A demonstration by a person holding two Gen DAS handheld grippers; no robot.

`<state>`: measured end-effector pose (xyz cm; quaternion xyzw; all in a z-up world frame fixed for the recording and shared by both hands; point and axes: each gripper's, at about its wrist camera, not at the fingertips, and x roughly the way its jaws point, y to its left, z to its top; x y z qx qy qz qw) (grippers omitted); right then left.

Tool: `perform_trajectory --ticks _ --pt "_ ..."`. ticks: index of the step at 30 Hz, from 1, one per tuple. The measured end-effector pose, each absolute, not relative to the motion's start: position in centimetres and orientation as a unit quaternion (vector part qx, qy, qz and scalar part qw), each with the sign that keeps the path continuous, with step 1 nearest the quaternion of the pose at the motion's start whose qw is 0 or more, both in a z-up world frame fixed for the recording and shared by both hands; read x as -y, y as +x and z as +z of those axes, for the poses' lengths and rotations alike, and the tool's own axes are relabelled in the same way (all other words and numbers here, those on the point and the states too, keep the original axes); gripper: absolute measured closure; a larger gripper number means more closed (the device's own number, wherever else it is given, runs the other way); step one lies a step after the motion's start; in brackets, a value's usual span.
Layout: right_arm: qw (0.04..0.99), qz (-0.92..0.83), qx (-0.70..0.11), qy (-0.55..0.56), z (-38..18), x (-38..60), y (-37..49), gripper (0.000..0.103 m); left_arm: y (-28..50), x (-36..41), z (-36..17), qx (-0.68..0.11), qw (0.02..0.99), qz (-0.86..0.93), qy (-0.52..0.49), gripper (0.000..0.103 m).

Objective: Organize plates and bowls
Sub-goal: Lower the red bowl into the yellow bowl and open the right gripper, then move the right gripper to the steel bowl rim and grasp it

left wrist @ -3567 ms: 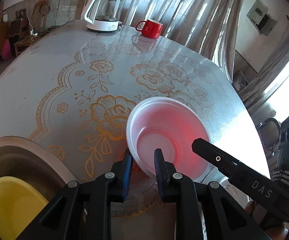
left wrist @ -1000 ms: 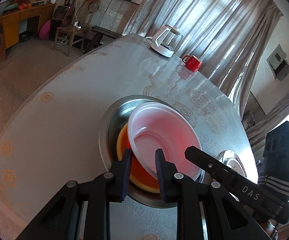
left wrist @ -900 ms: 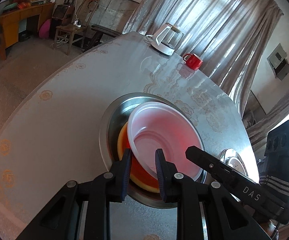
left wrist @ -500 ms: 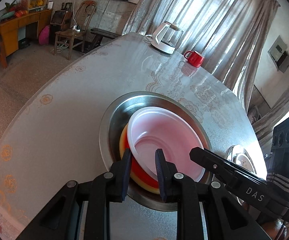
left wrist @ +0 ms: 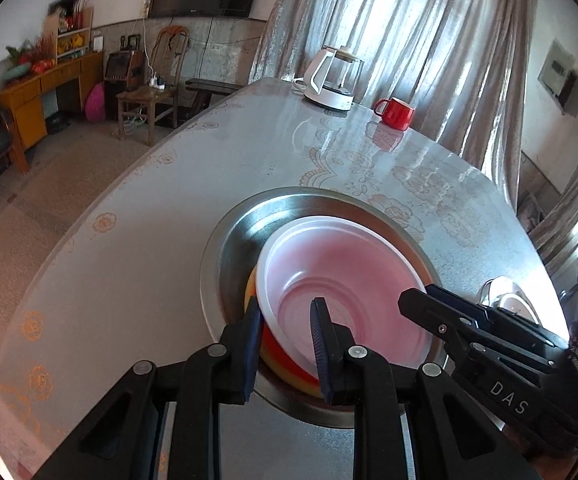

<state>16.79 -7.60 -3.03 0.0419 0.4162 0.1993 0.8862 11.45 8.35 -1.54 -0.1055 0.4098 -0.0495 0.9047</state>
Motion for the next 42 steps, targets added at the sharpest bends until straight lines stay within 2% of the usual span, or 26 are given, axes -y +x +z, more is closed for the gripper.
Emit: perform_trajectory --ticks 11,16,25,28,42 --pt "0.891 0.195 -0.409 0.029 -3.3 7.6 16.8 0.081 11.5 -8.2 -1.7 -0.397 0.914 -0.038 -0.080 0.075" --pt "0.889 0.204 -0.408 0.044 -3.3 7.7 16.6 0.077 11.0 -8.2 -1.4 -0.389 0.917 -0.043 -0.081 0.067" --pt "0.890 0.209 -0.402 0.054 -3.2 8.1 16.2 0.077 9.7 -8.3 -0.8 -0.381 0.921 -0.036 -0.073 0.066" --pt "0.891 0.209 -0.400 0.057 -3.2 8.3 16.0 0.077 9.3 -8.6 -0.5 -0.377 0.923 -0.032 -0.076 0.063" --pt "0.894 0.211 -0.387 0.077 -2.8 9.6 14.7 0.071 7.6 -10.0 -0.7 -0.375 0.923 -0.012 -0.084 0.062"
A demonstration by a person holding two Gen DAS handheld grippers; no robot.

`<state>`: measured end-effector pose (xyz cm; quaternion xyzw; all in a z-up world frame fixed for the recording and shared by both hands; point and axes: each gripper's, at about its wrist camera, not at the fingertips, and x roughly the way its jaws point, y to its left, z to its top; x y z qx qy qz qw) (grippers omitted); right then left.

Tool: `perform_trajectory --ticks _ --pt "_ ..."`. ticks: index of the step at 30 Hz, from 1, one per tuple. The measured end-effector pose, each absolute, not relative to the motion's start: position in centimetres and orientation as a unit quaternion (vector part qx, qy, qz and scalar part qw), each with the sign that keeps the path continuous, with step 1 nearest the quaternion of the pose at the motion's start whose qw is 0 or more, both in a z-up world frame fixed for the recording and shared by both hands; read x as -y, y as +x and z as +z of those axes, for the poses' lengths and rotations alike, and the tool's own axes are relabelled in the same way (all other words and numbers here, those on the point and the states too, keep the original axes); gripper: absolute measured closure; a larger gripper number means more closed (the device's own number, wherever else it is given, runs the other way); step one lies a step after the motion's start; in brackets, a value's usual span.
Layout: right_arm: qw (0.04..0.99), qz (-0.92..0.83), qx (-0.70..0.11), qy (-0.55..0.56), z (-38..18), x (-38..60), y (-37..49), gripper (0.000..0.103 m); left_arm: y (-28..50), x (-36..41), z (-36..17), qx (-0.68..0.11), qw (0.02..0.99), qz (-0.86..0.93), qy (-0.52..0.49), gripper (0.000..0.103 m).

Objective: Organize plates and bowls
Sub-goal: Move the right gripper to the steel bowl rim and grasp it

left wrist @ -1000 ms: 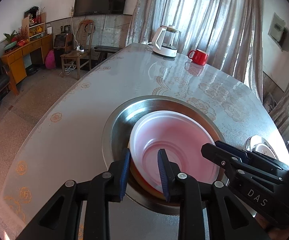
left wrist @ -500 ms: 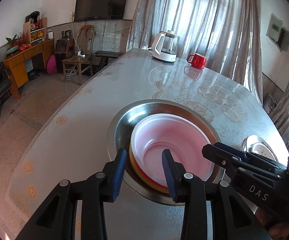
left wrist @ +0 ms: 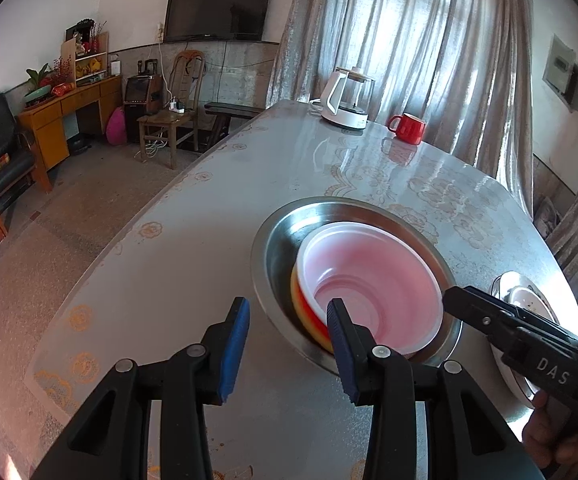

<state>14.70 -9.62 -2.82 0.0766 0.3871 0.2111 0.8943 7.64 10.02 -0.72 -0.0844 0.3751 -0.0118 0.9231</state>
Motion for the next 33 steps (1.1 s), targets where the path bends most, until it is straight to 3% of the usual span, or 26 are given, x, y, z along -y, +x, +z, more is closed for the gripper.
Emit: perform_trajectory --ticks 12,33 --pt "0.870 0.214 -0.414 0.160 -4.4 12.4 14.8 0.066 7.6 -12.0 -1.6 -0.380 0.918 0.007 -0.114 0.061" --pt "0.866 0.211 -0.420 0.173 -4.6 12.9 15.4 0.066 8.6 -17.5 -3.9 -0.398 0.886 0.016 -0.236 0.063"
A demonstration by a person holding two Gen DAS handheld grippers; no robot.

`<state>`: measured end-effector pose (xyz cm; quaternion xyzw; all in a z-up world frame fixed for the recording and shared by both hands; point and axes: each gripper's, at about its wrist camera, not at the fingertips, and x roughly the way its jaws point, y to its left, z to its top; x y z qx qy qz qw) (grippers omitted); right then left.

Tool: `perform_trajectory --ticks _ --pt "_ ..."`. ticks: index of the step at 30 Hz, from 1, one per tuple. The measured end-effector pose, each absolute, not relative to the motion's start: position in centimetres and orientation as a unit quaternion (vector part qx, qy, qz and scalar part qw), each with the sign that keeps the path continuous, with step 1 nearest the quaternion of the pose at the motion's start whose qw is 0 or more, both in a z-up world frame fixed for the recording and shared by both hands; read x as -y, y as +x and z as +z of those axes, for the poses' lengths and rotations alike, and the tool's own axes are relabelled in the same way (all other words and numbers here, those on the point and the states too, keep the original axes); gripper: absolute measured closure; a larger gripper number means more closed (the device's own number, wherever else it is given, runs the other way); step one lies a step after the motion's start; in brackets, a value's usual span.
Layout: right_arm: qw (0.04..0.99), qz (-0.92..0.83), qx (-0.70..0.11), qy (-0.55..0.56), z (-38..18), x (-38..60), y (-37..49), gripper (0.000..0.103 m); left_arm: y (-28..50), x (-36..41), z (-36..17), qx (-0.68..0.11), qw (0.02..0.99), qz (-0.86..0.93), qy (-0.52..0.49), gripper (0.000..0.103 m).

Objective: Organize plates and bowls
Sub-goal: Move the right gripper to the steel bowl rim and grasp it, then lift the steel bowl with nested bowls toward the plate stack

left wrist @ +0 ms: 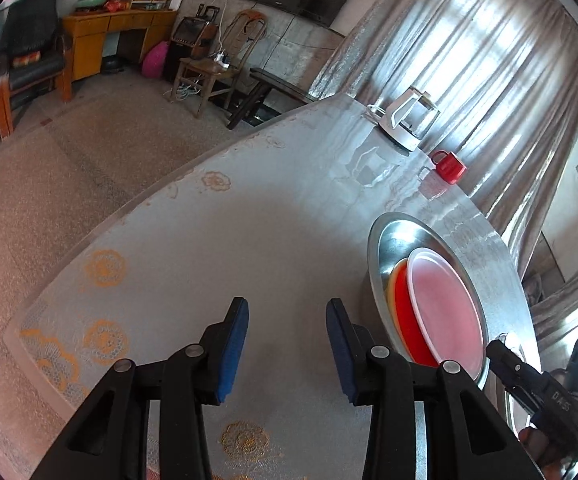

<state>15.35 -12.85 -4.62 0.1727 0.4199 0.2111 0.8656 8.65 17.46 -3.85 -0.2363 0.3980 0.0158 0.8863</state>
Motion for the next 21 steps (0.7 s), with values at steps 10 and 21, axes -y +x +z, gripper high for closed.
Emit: perform_trajectory --ticks 10,21 --pt "0.872 0.197 -0.411 0.178 -4.1 13.3 16.6 0.074 11.0 -16.0 -2.5 -0.382 0.897 -0.024 -0.223 0.068" --pt "0.871 0.183 -0.431 0.151 -5.0 12.2 18.6 0.080 13.4 -14.0 -4.2 -0.412 0.889 -0.046 -0.193 0.072"
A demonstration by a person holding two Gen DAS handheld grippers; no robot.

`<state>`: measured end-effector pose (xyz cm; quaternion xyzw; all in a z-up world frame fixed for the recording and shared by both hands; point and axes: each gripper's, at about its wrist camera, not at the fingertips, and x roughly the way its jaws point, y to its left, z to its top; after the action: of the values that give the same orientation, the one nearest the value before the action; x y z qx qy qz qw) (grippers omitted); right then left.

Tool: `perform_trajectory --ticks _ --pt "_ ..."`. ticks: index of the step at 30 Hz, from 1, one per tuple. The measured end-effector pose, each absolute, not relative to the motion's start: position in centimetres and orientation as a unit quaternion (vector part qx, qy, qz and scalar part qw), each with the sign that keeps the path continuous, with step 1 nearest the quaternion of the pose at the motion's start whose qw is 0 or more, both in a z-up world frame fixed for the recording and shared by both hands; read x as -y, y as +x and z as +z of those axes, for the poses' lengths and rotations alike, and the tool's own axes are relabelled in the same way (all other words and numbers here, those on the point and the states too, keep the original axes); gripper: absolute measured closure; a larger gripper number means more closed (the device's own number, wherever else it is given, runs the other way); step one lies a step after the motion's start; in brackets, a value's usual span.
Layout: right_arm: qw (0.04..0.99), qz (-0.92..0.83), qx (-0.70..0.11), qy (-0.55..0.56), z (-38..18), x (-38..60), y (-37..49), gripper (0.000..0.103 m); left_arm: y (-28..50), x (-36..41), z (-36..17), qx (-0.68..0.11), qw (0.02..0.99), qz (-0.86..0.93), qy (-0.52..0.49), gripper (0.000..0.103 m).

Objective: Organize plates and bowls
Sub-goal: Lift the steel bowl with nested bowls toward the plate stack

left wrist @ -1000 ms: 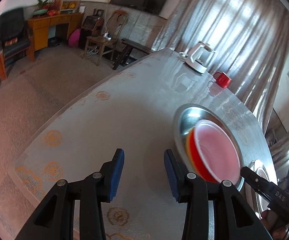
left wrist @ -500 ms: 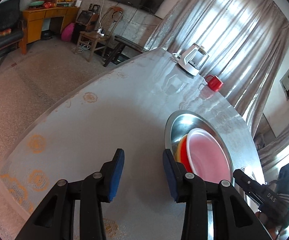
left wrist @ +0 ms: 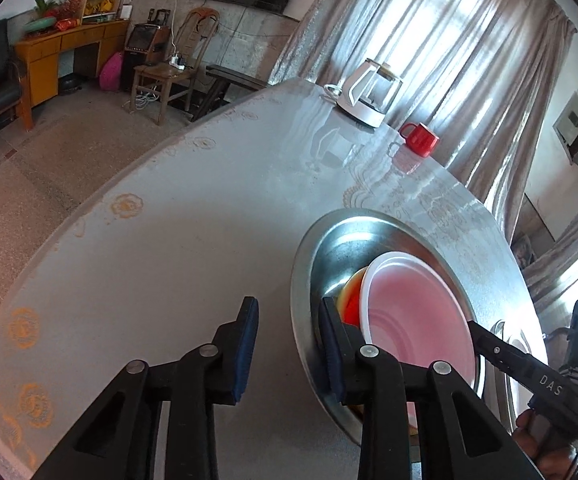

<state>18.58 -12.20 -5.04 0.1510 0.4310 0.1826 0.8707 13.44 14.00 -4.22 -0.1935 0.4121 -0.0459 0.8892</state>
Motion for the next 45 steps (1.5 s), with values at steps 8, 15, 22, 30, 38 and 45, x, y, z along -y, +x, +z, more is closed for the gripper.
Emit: perform_trajectory --ticks 8,15,22,30,38,45 --pt "0.867 0.189 -0.434 0.154 -5.3 12.1 18.8 0.080 13.6 -13.7 -4.8 -0.399 0.893 -0.054 -0.203 0.072" --pt "0.868 0.194 -0.430 0.153 -5.4 12.2 18.7 0.080 13.6 -13.5 -4.7 -0.397 0.893 -0.049 -0.207 0.076" --pt "0.859 0.205 -0.436 0.175 -5.5 12.7 19.0 0.080 13.3 -12.5 -4.2 -0.396 0.899 -0.060 -0.179 0.087" --pt "0.857 0.201 -0.435 0.190 -5.5 12.9 19.2 0.078 13.9 -12.7 -4.4 -0.410 0.891 -0.060 -0.184 0.086" --pt "0.863 0.197 -0.431 0.172 -5.4 12.7 19.1 0.080 13.6 -12.8 -4.7 -0.398 0.896 -0.054 -0.190 0.083" --pt "0.855 0.207 -0.435 0.193 -5.6 13.0 19.1 0.079 13.5 -12.9 -4.8 -0.397 0.894 -0.067 -0.197 0.084"
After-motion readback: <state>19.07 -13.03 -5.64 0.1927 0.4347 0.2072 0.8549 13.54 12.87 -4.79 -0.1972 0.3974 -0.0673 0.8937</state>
